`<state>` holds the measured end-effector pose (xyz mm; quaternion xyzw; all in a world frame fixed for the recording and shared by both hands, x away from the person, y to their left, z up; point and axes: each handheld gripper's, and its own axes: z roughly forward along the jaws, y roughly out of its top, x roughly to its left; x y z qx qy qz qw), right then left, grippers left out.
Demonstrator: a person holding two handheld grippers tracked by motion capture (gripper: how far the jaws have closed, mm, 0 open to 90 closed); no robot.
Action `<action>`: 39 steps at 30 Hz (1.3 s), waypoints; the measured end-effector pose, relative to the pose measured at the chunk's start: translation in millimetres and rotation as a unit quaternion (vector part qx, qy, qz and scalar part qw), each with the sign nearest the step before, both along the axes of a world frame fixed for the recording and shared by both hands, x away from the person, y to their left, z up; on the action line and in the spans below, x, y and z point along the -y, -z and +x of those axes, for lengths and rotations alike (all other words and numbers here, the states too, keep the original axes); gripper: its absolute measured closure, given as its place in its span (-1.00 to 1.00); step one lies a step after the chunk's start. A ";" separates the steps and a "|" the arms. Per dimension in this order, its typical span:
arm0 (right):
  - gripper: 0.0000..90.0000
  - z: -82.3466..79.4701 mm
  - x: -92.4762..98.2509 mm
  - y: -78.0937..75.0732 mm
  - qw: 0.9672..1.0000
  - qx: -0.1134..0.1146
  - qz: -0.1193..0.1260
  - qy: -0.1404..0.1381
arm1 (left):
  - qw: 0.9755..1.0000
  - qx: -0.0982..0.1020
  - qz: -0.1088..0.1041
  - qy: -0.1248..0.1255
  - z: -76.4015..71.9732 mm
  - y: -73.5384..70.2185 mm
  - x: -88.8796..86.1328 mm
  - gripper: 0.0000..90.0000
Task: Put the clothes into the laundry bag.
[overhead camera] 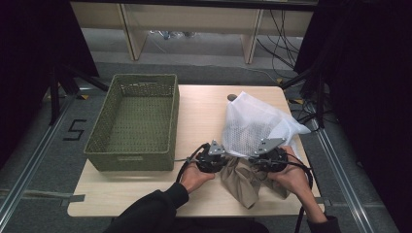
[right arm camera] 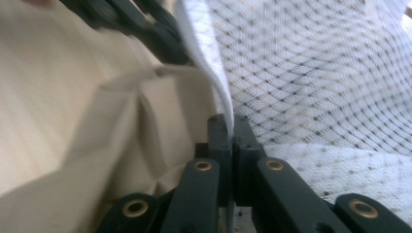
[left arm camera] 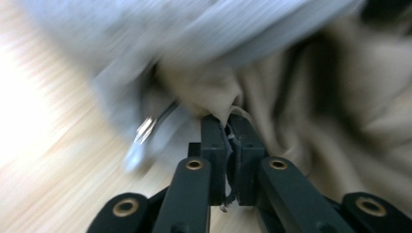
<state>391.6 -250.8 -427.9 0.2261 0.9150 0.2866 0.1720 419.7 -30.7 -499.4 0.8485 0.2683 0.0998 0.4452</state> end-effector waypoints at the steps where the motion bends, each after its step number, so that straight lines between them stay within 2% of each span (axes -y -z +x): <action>1: 1.00 -0.2 -0.4 -0.2 1.000 -0.005 0.012 -0.008 | 1.000 0.007 -0.010 0.012 -0.2 -1.3 7.7 0.92; 4: 1.00 -1.9 -4.9 2.9 1.000 -0.016 0.003 -0.001 | 0.999 0.011 -0.012 0.030 -3.5 1.7 25.7 0.92; 6: 1.00 -0.5 -4.1 4.8 1.000 -0.016 -0.004 0.001 | 0.999 0.012 0.011 0.047 -4.4 8.0 29.0 0.89; 7: 1.00 -0.7 -2.2 6.1 1.000 -0.024 -0.003 0.012 | 0.999 0.006 0.011 0.049 -4.2 9.6 28.1 0.82; 8: 1.00 -0.5 -1.3 7.1 1.000 -0.026 -0.003 0.013 | 0.999 -0.003 0.005 0.035 -4.5 11.4 24.2 0.71; 9: 1.00 1.0 0.3 9.0 1.000 -0.020 -0.005 0.004 | 0.999 -0.011 0.006 0.038 -3.5 10.1 17.7 0.60; 10: 1.00 1.2 0.7 9.5 1.000 -0.025 -0.004 0.005 | 0.999 -0.021 -0.007 0.026 -4.7 8.5 12.3 0.53; 12: 1.00 0.3 0.2 9.4 1.000 -0.029 -0.002 0.013 | 0.999 -0.027 -0.019 0.012 -7.1 2.4 -0.2 0.31; 13: 1.00 1.4 -0.5 10.0 1.000 -0.028 -0.003 0.004 | 0.999 -0.029 -0.018 0.004 -8.2 -1.4 -6.6 0.19; 14: 1.00 1.6 -1.5 10.4 1.000 -0.026 -0.005 0.003 | 1.000 -0.026 -0.017 0.003 -8.6 -4.1 -11.5 0.13; 15: 1.00 1.1 -1.9 10.4 1.000 -0.028 -0.005 0.004 | 0.999 -0.028 -0.023 -0.010 -10.4 -6.2 -16.6 0.07; 16: 1.00 1.2 -2.0 10.4 1.000 -0.028 -0.005 0.004 | 1.000 -0.022 -0.015 -0.014 -11.3 -8.1 -22.2 0.01; 18: 1.00 1.4 -2.0 10.6 1.000 -0.028 -0.005 0.004 | 1.000 -0.009 0.020 -0.009 -13.0 -6.5 -28.3 -0.06; 19: 1.00 1.0 -2.0 10.2 0.999 -0.031 -0.006 0.003 | 0.999 -0.002 0.046 -0.002 -13.3 -4.0 -28.6 -0.08; 20: 1.00 0.9 -2.2 9.8 1.000 -0.030 -0.007 0.002 | 0.998 -0.003 0.056 0.003 -13.7 -1.2 -27.4 -0.08; 21: 1.00 1.0 -2.3 9.5 1.000 -0.030 -0.008 0.001 | 0.997 -0.004 0.078 0.008 -13.3 2.8 -25.0 -0.07; 22: 1.00 2.6 -2.8 9.9 0.999 -0.031 -0.006 -0.008 | 0.996 -0.002 0.089 0.001 -13.0 6.2 -21.4 -0.06; 23: 1.00 2.1 -3.1 10.1 0.999 -0.032 -0.006 -0.005 | 0.995 0.003 0.098 0.005 -11.6 8.7 -18.0 -0.06; 24: 1.00 1.0 -3.5 10.2 1.000 -0.027 -0.008 0.003 | 0.995 0.004 0.102 0.010 -10.0 10.3 -14.6 -0.07; 26: 1.00 1.0 -3.3 9.8 1.000 -0.028 -0.007 0.002 | 0.996 -0.001 0.090 0.001 -6.5 12.3 -6.5 -0.11; 27: 1.00 2.3 -2.8 9.9 0.999 -0.033 -0.006 -0.006 | 0.996 0.002 0.092 0.002 -4.7 12.2 -2.9 -0.14; 28: 1.00 1.4 -2.2 9.6 1.000 -0.030 -0.006 0.001 | 0.996 0.007 0.092 0.006 -2.5 12.1 0.5 -0.15; 30: 1.00 1.2 -1.9 10.2 1.000 -0.029 -0.005 0.003 | 0.996 -0.001 0.083 0.016 2.0 12.7 6.6 -0.08; 31: 1.00 2.1 -1.7 10.2 1.000 -0.026 -0.004 0.002 | 0.996 0.007 0.083 0.030 5.2 12.8 8.4 0.01; 33: 1.00 2.1 -1.7 10.1 1.000 -0.026 -0.006 0.003 | 0.997 0.000 0.064 0.032 8.3 14.9 11.5 0.20; 34: 1.00 1.1 -1.3 9.6 0.999 -0.030 -0.006 0.009 | 0.997 0.009 0.065 0.039 10.2 15.0 11.8 0.29; 35: 1.00 0.8 -0.7 8.9 0.999 -0.032 -0.006 0.006 | 0.998 0.001 0.057 0.038 9.0 15.8 12.3 0.39; 36: 1.00 2.1 -0.1 9.0 1.000 -0.024 -0.008 0.001 | 0.997 0.002 0.060 0.039 9.5 15.7 11.5 0.48; 39: 1.00 2.0 -0.1 10.1 1.000 -0.029 -0.006 0.003 | 0.997 0.004 0.064 0.034 8.6 15.0 8.0 0.80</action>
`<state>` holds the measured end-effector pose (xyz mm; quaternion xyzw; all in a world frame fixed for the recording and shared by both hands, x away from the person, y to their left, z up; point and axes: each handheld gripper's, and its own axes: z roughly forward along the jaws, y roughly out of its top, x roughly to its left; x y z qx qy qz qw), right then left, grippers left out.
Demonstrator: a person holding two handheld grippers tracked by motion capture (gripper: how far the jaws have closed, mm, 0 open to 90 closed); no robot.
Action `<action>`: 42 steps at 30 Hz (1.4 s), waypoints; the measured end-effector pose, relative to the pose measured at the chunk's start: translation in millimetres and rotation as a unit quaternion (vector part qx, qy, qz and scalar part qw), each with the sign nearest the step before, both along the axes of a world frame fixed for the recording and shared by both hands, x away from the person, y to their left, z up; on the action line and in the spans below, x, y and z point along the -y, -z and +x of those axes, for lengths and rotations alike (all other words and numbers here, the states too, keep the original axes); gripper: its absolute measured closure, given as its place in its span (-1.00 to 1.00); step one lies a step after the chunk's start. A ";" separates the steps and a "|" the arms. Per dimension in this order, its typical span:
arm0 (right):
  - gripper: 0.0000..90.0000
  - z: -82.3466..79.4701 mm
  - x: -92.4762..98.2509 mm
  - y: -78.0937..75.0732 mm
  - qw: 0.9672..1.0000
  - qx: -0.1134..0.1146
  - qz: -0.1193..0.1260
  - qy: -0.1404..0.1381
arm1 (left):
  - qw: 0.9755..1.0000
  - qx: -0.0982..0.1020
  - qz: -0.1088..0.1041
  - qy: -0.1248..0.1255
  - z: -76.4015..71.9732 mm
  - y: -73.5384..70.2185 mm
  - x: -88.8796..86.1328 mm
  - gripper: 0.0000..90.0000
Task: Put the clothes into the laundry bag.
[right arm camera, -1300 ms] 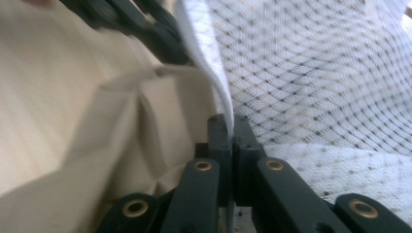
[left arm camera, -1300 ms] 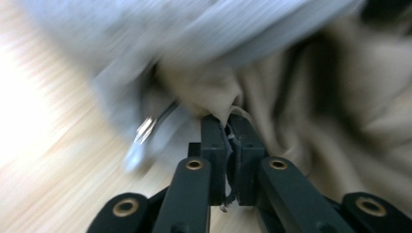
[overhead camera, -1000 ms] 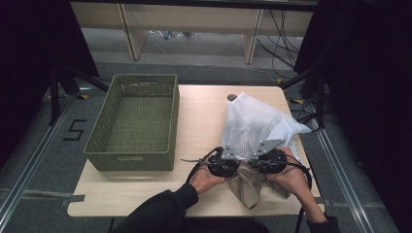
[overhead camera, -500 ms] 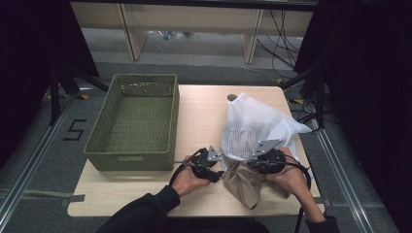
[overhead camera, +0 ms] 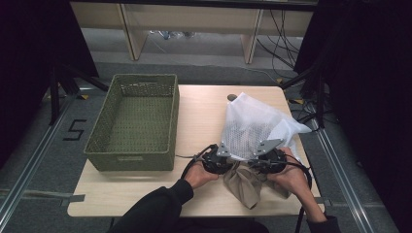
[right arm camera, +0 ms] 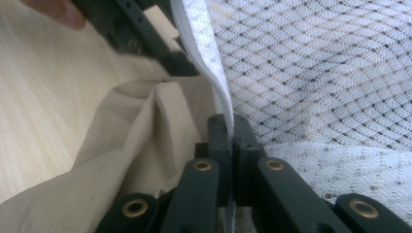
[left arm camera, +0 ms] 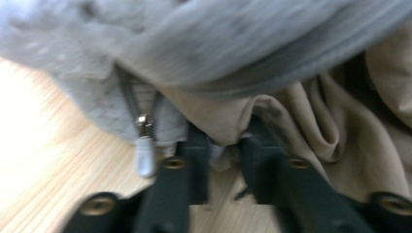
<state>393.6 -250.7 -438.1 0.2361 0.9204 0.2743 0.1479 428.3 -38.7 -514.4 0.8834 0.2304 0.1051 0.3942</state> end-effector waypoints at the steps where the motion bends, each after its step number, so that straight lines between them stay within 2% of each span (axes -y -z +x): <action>1: 1.00 -0.2 -0.6 0.4 1.000 -0.002 -0.001 0.000 | 1.000 0.002 0.001 0.000 -0.8 -0.1 -0.4 0.84; 2: 1.00 0.1 -1.2 0.7 1.000 0.001 -0.003 -0.002 | 1.000 0.002 0.001 0.004 -1.5 -0.4 -0.8 0.86; 4: 1.00 -0.6 -2.2 0.9 1.000 -0.001 -0.009 0.009 | 1.000 0.016 0.011 0.008 -2.1 -0.4 -3.2 0.89; 5: 1.00 -0.6 -2.2 1.3 1.000 -0.003 -0.011 0.009 | 1.000 0.014 0.006 0.006 -3.8 -0.2 -3.3 0.89; 6: 1.00 0.5 -1.9 1.7 1.000 0.004 -0.012 -0.003 | 1.000 0.018 0.008 0.007 -4.2 -0.6 -4.6 0.89; 7: 1.00 0.5 -1.8 2.0 1.000 0.006 -0.014 0.001 | 1.000 0.012 0.000 0.007 -5.3 -0.5 -4.6 0.89; 10: 1.00 1.6 -0.5 1.6 1.000 0.004 -0.011 0.001 | 1.000 0.022 -0.004 0.008 -6.3 -2.9 -4.0 0.88; 11: 1.00 1.0 -0.8 1.8 1.000 0.001 -0.009 0.001 | 1.000 0.018 -0.013 0.008 -6.6 -5.3 -3.2 0.84; 13: 1.00 1.7 0.2 0.3 1.000 0.007 -0.008 -0.003 | 0.999 0.029 -0.019 0.013 -6.9 -13.6 -1.4 0.75; 15: 1.00 0.4 0.4 -1.0 1.000 0.005 -0.006 0.013 | 0.999 0.028 -0.028 0.026 -8.2 -18.8 3.7 0.67; 16: 1.00 1.4 0.8 -0.8 1.000 0.003 -0.003 0.007 | 0.999 0.025 -0.033 0.025 -8.3 -19.7 5.8 0.64; 17: 1.00 0.3 1.1 -1.2 1.000 0.002 -0.004 0.014 | 0.999 0.022 -0.043 0.022 -8.1 -19.0 8.4 0.64; 19: 1.00 0.7 2.2 -2.0 1.000 0.002 -0.003 0.011 | 0.999 0.017 -0.032 0.025 -7.5 -14.7 12.3 0.59; 20: 1.00 1.2 2.5 -1.7 1.000 0.004 -0.005 0.012 | 1.000 0.010 -0.010 0.022 -6.8 -12.3 12.9 0.47; 21: 1.00 0.9 2.8 -1.6 1.000 0.003 -0.006 0.014 | 1.000 0.007 0.000 0.012 -6.8 -10.3 12.3 0.31; 23: 1.00 0.0 2.8 -1.6 1.000 0.001 -0.004 0.014 | 1.000 0.012 0.004 0.003 -6.6 -11.8 7.3 0.11; 24: 1.00 1.2 2.9 -1.5 1.000 0.008 -0.005 0.006 | 1.000 0.015 0.003 0.002 -6.1 -13.4 4.8 0.04; 25: 1.00 1.5 3.2 -1.8 1.000 0.000 -0.001 0.003 | 1.000 0.016 -0.002 0.001 -5.7 -15.2 1.9 -0.01; 27: 1.00 2.0 2.7 -0.5 1.000 0.004 -0.001 0.005 | 1.000 0.004 0.000 0.009 -6.7 -16.1 -0.7 -0.13; 29: 1.00 1.8 2.3 -0.7 1.000 0.004 -0.003 0.004 | 0.999 0.001 0.027 0.026 -10.2 -15.6 -2.5 -0.20; 30: 1.00 1.7 2.2 -0.9 1.000 0.003 -0.003 0.004 | 0.999 0.005 0.026 0.024 -12.0 -14.6 -2.9 -0.24; 33: 1.00 1.3 2.3 -0.9 1.000 -0.002 -0.002 0.003 | 0.999 0.006 0.037 0.022 -13.3 -8.8 -6.3 -0.25; 34: 1.00 1.6 2.3 -0.9 1.000 0.001 -0.002 0.004 | 0.998 0.008 0.054 0.032 -11.7 -8.5 -7.7 -0.24; 35: 1.00 2.0 2.3 -0.8 1.000 0.002 -0.002 0.003 | 0.999 0.006 0.041 0.019 -11.0 -4.6 -6.0 -0.22; 36: 1.00 1.8 1.6 -0.6 1.000 0.002 -0.002 0.003 | 0.999 0.002 0.035 0.022 -8.9 -4.3 -5.8 -0.16; 38: 1.00 1.7 1.0 -0.5 1.000 -0.001 -0.004 0.000 | 0.999 0.002 0.037 0.026 -6.3 -5.4 -3.9 -0.01; 39: 1.00 1.6 1.4 -0.8 1.000 -0.002 -0.001 0.000 | 0.998 -0.001 0.055 0.042 -3.7 -7.4 -4.6 0.05; 42: 1.00 1.6 2.5 -0.6 1.000 0.000 -0.001 0.002 | 0.998 -0.008 0.047 0.039 -0.2 -6.8 -4.5 0.18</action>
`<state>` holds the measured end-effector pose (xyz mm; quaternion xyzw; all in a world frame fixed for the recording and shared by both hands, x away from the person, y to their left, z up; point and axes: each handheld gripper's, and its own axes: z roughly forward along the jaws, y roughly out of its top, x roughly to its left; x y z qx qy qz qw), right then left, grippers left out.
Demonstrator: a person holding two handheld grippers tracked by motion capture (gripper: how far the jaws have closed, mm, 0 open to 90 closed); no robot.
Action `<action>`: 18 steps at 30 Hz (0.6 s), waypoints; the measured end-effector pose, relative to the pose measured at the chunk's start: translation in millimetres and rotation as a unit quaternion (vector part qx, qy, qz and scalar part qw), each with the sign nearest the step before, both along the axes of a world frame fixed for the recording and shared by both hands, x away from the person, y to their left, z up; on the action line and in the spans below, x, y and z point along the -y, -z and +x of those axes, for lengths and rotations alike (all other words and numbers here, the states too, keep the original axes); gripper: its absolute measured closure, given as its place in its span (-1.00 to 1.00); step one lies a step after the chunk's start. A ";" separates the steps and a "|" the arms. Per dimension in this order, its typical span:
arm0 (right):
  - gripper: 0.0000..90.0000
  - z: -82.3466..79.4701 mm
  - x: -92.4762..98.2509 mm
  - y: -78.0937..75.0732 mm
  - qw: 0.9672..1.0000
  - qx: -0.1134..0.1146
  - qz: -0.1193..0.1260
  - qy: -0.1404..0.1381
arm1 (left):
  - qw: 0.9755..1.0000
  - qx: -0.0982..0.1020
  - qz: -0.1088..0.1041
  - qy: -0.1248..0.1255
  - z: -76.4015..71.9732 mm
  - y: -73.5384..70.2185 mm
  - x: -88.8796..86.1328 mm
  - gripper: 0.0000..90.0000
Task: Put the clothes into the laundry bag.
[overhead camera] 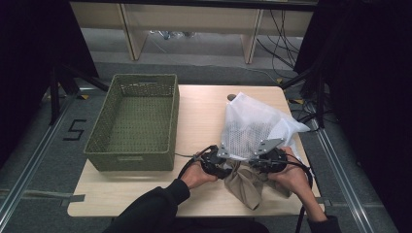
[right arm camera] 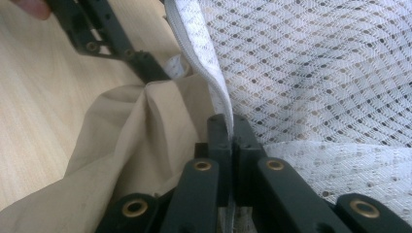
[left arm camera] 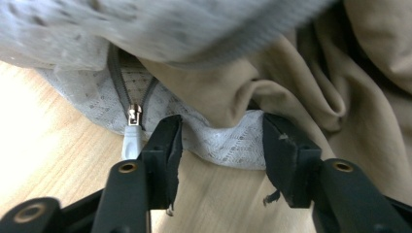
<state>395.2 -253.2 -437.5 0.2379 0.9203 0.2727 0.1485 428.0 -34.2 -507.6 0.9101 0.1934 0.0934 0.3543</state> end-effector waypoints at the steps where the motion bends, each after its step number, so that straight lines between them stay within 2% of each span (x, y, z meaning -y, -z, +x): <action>1: 1.00 -0.1 0.0 -0.1 1.000 0.000 0.000 0.000 | 1.000 -0.004 -0.007 0.002 0.5 0.7 -0.4 0.21; 2: 1.00 -0.1 -0.2 -0.4 1.000 0.002 -0.001 0.002 | 1.000 -0.008 -0.007 0.003 0.8 0.7 -1.1 0.26; 5: 1.00 0.0 -0.1 -0.1 1.000 0.002 -0.001 0.002 | 1.000 -0.001 -0.008 0.012 2.4 0.4 -2.4 0.53; 7: 0.99 0.0 -0.6 0.1 1.000 0.002 -0.003 -0.001 | 1.000 -0.009 -0.013 0.003 2.0 0.7 -2.3 0.73; 9: 1.00 -0.1 -1.8 0.6 1.000 0.000 -0.007 -0.003 | 1.000 -0.008 -0.012 -0.002 1.1 0.9 -3.6 0.87; 11: 1.00 -0.7 -4.0 3.0 1.000 0.002 -0.014 -0.004 | 1.000 0.006 -0.010 -0.002 -2.0 0.9 -3.9 0.91; 12: 1.00 -1.5 -4.9 3.2 1.000 -0.003 -0.021 -0.002 | 0.999 0.000 -0.025 -0.019 -4.9 2.3 -2.5 0.92; 13: 1.00 -1.3 -6.7 4.5 1.000 -0.008 -0.026 -0.001 | 0.999 -0.005 -0.029 -0.020 -6.2 2.6 -2.9 0.92; 14: 1.00 0.1 -7.5 6.2 1.000 0.000 -0.030 -0.007 | 1.000 0.004 -0.014 -0.004 -5.2 1.3 -5.6 0.92; 15: 1.00 0.2 -9.4 6.9 0.999 -0.008 -0.042 -0.009 | 1.000 -0.002 -0.023 -0.013 -7.0 2.4 -5.4 0.93; 16: 1.00 1.9 -10.8 8.4 0.999 -0.001 -0.049 -0.018 | 0.999 -0.004 -0.032 -0.021 -8.3 3.3 -5.3 0.93; 17: 1.00 1.3 -13.0 9.9 0.998 -0.008 -0.057 -0.008 | 0.999 -0.003 -0.029 -0.016 -9.7 2.6 -6.3 0.93; 18: 1.00 4.0 -14.8 12.1 0.998 -0.002 -0.067 -0.009 | 0.999 -0.007 -0.030 -0.019 -11.7 2.9 -6.1 0.93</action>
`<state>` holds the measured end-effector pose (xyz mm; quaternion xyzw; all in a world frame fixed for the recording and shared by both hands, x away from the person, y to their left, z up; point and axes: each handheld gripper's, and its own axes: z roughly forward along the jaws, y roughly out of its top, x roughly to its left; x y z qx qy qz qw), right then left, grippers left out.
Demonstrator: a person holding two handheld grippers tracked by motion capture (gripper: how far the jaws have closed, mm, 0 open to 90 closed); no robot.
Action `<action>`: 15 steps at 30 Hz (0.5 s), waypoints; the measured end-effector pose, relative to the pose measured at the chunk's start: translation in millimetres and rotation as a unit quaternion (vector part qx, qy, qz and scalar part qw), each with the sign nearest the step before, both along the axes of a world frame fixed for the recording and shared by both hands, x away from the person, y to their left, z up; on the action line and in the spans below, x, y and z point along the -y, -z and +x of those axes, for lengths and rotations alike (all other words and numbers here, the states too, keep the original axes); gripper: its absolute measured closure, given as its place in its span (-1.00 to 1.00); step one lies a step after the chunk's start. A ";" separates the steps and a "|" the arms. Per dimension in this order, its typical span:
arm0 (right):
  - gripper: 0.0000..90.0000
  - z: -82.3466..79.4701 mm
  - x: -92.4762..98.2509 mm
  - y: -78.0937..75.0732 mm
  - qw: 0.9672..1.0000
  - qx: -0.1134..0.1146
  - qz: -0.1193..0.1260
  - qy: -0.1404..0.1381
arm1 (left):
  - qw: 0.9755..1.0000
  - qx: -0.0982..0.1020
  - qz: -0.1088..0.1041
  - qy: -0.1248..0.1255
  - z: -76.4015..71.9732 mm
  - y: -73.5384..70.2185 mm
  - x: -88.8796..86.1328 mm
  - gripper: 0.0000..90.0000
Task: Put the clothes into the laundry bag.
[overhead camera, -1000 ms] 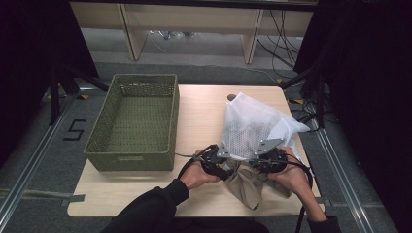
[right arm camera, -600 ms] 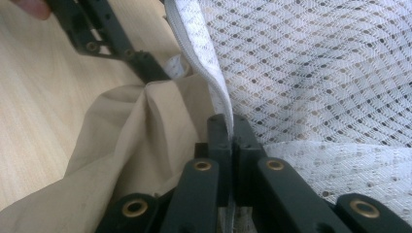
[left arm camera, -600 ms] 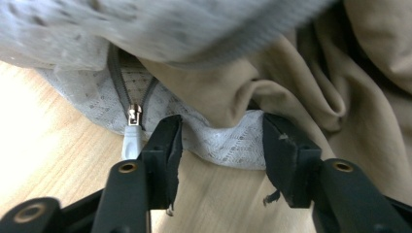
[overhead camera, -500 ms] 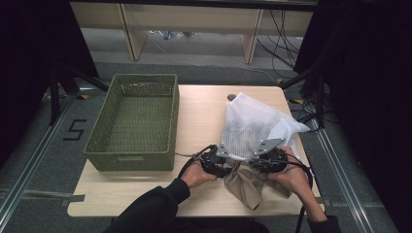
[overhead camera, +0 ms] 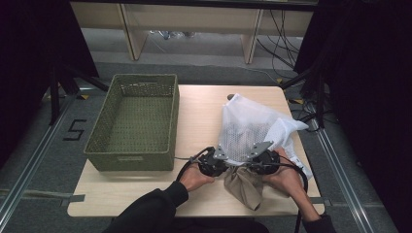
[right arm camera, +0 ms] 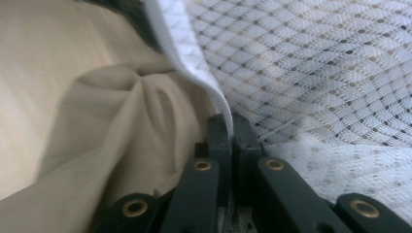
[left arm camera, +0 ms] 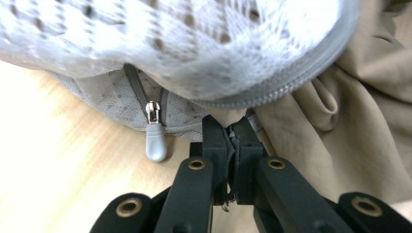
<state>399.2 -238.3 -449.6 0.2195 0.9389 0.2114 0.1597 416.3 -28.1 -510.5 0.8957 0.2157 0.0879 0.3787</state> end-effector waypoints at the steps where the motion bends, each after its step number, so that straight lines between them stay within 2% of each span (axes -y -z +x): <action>1: 1.00 1.8 -1.2 1.7 1.000 0.001 -0.006 0.013 | 1.000 0.005 0.010 0.010 -0.3 -1.4 -1.2 0.94; 2: 1.00 7.5 -1.3 3.8 1.000 0.017 -0.016 -0.001 | 0.999 0.005 0.022 0.023 -0.3 -2.7 -2.5 0.94; 4: 1.00 11.7 -3.3 6.2 0.999 0.023 -0.025 0.014 | 0.999 0.014 0.027 0.018 -4.5 -2.9 -3.3 0.94; 5: 1.00 14.4 -4.1 6.5 0.999 0.027 -0.026 0.017 | 1.000 0.007 0.012 0.003 -8.6 -1.3 -2.2 0.94; 6: 1.00 19.0 -4.0 6.6 0.999 0.027 -0.028 0.015 | 1.000 0.006 0.015 0.011 -10.6 -1.5 -3.3 0.94; 7: 1.00 22.2 -3.4 6.6 0.999 0.031 -0.021 0.039 | 0.999 0.008 0.022 0.026 -11.5 -2.1 -4.3 0.94; 9: 1.00 30.2 -2.4 6.9 0.998 0.040 -0.014 0.052 | 0.999 0.007 0.022 0.027 -14.6 -3.1 -5.0 0.94; 13: 1.00 46.5 -4.0 5.9 0.997 0.050 -0.011 0.063 | 0.999 0.005 0.016 0.034 -20.9 -6.1 -6.3 0.94; 15: 1.00 57.6 -7.8 6.4 0.996 0.055 -0.008 0.070 | 0.999 0.007 0.023 0.038 -22.8 -7.1 -8.5 0.95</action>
